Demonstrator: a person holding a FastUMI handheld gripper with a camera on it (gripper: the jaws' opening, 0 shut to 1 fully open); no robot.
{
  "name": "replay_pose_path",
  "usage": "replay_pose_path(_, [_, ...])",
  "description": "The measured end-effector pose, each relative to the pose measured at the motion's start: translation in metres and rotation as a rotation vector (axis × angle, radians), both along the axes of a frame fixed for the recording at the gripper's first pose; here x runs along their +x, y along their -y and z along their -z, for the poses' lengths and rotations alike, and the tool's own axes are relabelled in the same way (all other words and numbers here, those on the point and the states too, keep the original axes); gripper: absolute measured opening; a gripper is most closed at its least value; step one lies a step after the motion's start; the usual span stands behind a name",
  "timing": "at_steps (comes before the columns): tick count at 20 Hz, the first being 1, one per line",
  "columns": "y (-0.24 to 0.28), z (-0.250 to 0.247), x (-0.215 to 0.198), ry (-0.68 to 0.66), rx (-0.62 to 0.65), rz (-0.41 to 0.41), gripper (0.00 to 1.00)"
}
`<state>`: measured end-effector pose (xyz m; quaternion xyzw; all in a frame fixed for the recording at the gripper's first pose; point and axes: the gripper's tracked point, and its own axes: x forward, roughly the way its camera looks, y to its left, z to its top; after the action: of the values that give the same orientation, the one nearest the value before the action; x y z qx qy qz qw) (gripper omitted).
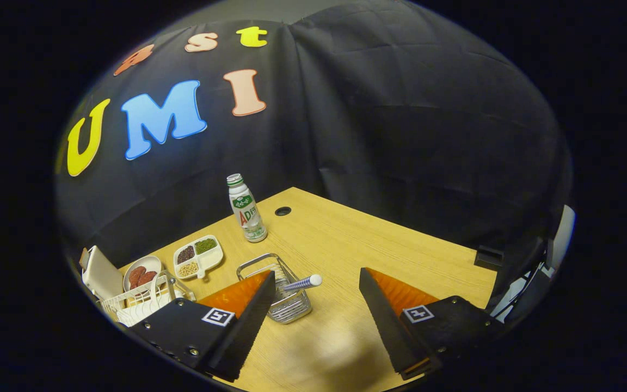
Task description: Take the plate from the dish rack, then take the spoon from the basket and place it into the plate.
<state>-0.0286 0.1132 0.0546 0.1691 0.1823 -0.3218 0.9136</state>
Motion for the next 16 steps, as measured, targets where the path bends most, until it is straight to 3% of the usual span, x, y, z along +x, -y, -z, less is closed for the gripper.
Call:
replay_pose_path(7, [0.004,0.027,0.042,0.041,0.078,-0.033,0.96])
replay_pose_path(9, [0.005,0.032,0.046,0.042,0.09,-0.038,0.84])
replay_pose_path(12, [0.003,0.036,0.052,0.055,0.107,-0.062,0.82])
replay_pose_path(14, [0.007,0.041,0.051,0.042,0.111,-0.058,0.44])
replay_pose_path(16, [0.006,0.041,0.054,0.05,0.122,-0.063,0.44])
